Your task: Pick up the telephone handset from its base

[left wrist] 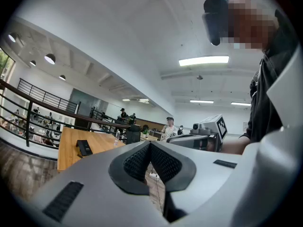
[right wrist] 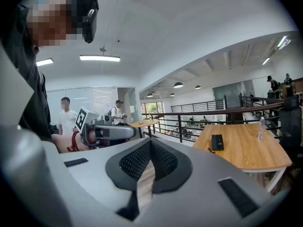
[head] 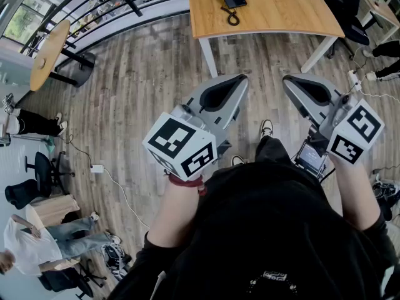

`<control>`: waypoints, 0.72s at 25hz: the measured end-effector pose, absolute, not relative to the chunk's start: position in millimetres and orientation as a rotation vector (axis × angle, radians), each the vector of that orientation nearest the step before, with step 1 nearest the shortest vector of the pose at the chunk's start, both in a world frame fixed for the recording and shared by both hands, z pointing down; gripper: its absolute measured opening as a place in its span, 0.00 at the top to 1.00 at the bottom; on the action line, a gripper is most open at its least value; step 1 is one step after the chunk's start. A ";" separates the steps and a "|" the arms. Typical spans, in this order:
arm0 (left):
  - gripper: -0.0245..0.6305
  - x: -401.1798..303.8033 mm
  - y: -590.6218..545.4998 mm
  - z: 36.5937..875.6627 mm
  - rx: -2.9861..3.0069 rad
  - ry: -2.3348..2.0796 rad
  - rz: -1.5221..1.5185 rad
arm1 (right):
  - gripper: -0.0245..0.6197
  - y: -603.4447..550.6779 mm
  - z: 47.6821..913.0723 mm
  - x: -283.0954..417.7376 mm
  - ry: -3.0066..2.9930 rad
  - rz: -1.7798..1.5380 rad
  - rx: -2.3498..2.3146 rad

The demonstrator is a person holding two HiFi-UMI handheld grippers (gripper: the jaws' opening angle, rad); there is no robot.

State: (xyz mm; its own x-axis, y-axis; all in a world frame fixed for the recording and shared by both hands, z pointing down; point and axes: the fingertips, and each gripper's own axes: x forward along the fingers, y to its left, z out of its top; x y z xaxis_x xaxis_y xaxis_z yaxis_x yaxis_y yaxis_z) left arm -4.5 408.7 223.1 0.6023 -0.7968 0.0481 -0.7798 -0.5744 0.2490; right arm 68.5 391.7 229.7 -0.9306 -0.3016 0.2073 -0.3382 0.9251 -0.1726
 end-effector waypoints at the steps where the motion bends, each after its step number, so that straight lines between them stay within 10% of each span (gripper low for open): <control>1: 0.95 -7.7 412.8 221.8 2.581 -1.311 -0.089 | 0.94 392.7 230.2 65.6 -2.919 0.334 0.468; 18: 0.95 -79.5 430.8 259.9 2.385 -1.440 -0.007 | 0.94 362.6 211.9 55.6 -2.989 0.499 0.393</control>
State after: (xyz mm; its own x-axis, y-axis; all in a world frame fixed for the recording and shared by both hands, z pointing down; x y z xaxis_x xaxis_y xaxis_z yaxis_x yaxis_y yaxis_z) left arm -79.5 430.8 259.9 0.4825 -0.8581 0.1756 -0.8563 -0.4199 0.3009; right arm 55.6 362.6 211.9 -0.9632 -0.2372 0.1261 -0.2653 0.9138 -0.3075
